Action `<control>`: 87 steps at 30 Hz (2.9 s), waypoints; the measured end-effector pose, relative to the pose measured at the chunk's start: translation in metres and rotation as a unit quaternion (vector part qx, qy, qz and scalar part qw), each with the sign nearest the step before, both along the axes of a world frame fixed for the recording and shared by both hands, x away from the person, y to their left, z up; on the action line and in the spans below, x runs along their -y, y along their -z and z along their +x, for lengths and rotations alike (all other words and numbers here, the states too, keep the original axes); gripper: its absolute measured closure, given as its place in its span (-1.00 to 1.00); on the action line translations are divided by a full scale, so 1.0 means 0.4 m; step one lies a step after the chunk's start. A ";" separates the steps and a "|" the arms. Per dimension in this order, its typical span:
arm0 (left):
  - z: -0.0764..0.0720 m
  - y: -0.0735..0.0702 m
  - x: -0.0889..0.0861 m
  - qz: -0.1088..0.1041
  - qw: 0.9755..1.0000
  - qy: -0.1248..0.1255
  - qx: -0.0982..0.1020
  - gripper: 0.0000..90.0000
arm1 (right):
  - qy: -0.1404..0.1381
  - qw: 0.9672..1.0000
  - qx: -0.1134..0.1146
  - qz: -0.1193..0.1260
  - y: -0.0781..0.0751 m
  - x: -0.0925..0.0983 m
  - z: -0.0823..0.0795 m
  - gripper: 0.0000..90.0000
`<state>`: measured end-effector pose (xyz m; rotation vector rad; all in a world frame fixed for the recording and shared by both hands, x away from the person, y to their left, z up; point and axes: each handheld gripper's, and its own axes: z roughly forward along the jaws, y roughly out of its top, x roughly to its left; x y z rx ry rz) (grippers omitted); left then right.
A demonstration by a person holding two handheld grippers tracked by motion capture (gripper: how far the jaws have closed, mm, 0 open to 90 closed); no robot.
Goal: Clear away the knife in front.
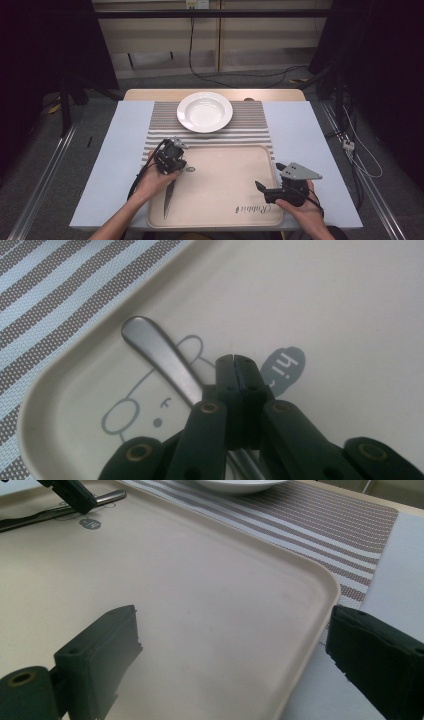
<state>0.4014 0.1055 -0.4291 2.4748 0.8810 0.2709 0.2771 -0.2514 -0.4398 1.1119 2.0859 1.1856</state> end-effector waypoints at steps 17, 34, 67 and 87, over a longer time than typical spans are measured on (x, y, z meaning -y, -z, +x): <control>-0.022 -0.005 -0.014 0.015 1.000 0.000 -0.004 1.00 | 0.000 1.000 -0.001 0.000 0.000 0.000 0.001 -0.85; -0.027 -0.006 -0.078 0.009 1.000 -0.028 -0.010 1.00 | 0.002 1.000 -0.001 -0.001 0.001 -0.001 0.004 -0.85; -0.050 -0.017 -0.107 -0.022 0.999 -0.037 0.027 0.03 | 0.016 1.000 0.002 0.001 0.000 0.007 -0.002 -0.85; -0.140 -0.091 -0.158 -0.123 0.982 -0.051 0.135 -0.87 | 0.031 0.999 0.007 0.007 -0.005 0.020 -0.005 -0.86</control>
